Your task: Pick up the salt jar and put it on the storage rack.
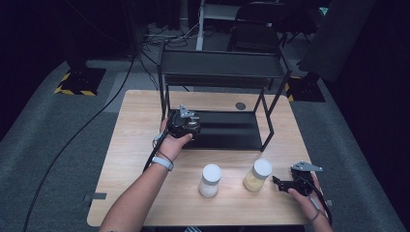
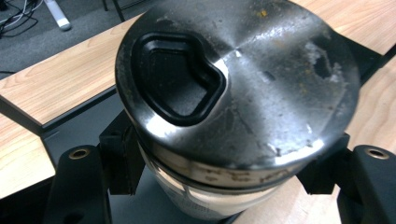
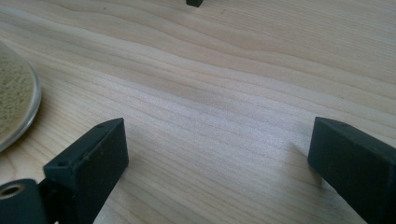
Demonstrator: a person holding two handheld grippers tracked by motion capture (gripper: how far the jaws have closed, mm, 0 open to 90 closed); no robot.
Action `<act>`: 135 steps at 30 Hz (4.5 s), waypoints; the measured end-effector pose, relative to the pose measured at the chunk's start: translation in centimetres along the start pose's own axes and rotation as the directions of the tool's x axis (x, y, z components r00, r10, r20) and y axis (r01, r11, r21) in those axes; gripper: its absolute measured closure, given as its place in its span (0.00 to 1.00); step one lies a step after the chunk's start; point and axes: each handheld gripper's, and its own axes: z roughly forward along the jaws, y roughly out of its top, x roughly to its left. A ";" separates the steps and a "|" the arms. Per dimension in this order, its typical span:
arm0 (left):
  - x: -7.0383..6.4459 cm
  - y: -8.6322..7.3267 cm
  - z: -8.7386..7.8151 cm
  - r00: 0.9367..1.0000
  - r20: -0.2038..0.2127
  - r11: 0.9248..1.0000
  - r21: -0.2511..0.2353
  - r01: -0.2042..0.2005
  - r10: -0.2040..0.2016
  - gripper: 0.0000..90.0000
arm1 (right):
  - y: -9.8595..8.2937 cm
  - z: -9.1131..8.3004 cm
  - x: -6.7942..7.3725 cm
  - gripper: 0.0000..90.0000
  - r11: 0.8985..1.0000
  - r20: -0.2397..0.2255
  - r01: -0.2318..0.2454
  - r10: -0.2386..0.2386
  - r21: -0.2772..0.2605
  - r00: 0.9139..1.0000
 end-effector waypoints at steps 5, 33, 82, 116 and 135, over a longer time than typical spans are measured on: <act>0.4 0.0 1.3 1.000 0.001 1.000 0.008 0.002 -0.002 0.34 | 0.0 0.0 0.0 0.05 1.000 -0.001 0.000 0.000 0.000 1.000; 1.2 -0.6 5.3 1.000 -0.001 0.997 0.075 0.024 -0.024 0.33 | 0.0 0.0 -0.1 0.05 1.000 -0.005 0.005 -0.005 0.000 1.000; -2.6 -5.3 -11.6 0.994 -0.088 0.994 -0.091 0.052 -0.060 0.11 | -0.1 0.0 -0.3 0.06 1.000 -0.017 0.022 -0.022 -0.003 1.000; -3.5 -13.5 -10.9 0.992 -0.072 0.995 0.003 0.103 -0.102 0.10 | -0.2 -0.2 -0.1 0.06 1.000 -0.016 0.023 -0.023 -0.003 1.000; -3.5 -15.9 -9.4 0.986 -0.081 0.986 0.070 0.149 -0.143 0.10 | -0.2 -0.2 -0.1 0.06 1.000 -0.016 0.023 -0.023 -0.003 1.000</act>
